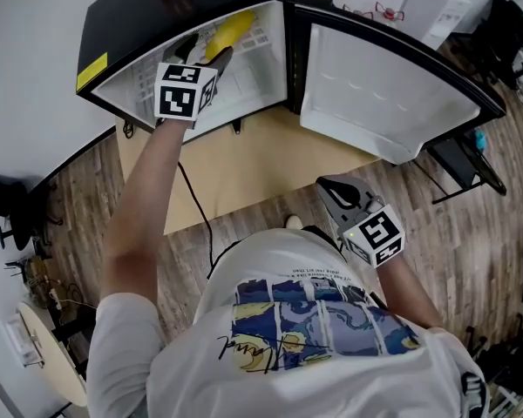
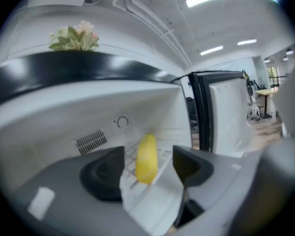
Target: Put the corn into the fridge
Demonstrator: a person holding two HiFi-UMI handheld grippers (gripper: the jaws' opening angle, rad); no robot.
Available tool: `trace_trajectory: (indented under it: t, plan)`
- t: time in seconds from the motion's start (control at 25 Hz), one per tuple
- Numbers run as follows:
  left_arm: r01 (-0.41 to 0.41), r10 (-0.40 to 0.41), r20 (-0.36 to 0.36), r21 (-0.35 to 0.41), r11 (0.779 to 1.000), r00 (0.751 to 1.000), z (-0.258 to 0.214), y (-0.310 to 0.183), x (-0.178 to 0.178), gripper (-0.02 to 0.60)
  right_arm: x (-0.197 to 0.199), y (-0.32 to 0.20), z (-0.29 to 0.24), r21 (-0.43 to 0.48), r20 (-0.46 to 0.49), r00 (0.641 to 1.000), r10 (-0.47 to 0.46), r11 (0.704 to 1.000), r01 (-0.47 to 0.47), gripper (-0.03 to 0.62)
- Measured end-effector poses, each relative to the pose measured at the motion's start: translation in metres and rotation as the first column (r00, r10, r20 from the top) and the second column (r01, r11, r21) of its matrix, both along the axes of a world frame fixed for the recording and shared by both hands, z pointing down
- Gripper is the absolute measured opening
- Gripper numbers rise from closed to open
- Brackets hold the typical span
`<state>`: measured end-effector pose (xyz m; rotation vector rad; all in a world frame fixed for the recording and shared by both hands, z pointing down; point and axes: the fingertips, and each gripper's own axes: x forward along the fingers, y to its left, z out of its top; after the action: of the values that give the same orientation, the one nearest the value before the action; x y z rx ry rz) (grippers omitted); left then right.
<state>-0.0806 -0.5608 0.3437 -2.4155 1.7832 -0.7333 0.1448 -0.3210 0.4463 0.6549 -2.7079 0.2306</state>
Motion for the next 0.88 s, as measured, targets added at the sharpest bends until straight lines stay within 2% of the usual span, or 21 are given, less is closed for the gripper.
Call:
trace_trajectory:
  t: [0.2,0.48,0.56,0.68,0.76,0.88]
  plan:
    - [-0.046,0.048,-0.074,0.020,0.999,0.996,-0.005,0.048,-0.002,0.304,-0.028,0.017,-0.004,0.010,-0.009,1.000,-0.013,1.000,0.013,0.015]
    - [-0.149,0.149,-0.177,0.016,0.989,0.973,0.009,0.139,-0.007,0.172,-0.068,0.045,-0.005,0.023,-0.031,1.000,-0.005,1.000,0.005,0.015]
    - [-0.188,0.185,-0.222,0.006,0.982,0.957,0.019,0.172,-0.012,0.128,-0.080,0.056,-0.005,0.021,-0.037,0.999,0.003,1.000,-0.002,0.015]
    - [-0.249,0.228,-0.317,-0.028,0.968,0.921,0.035,0.218,-0.017,0.068,-0.096,0.070,-0.009,0.024,-0.044,0.999,0.008,1.000,-0.007,0.015]
    - [-0.275,0.239,-0.349,-0.057,0.960,0.906,0.046,0.250,-0.026,0.030,-0.110,0.081,-0.013,0.025,-0.040,0.999,0.011,1.000,-0.010,0.015]
    - [-0.318,0.260,-0.403,-0.085,0.944,0.878,0.060,0.298,-0.033,0.010,-0.126,0.097,-0.018,0.030,-0.042,0.999,0.017,0.999,-0.016,0.015]
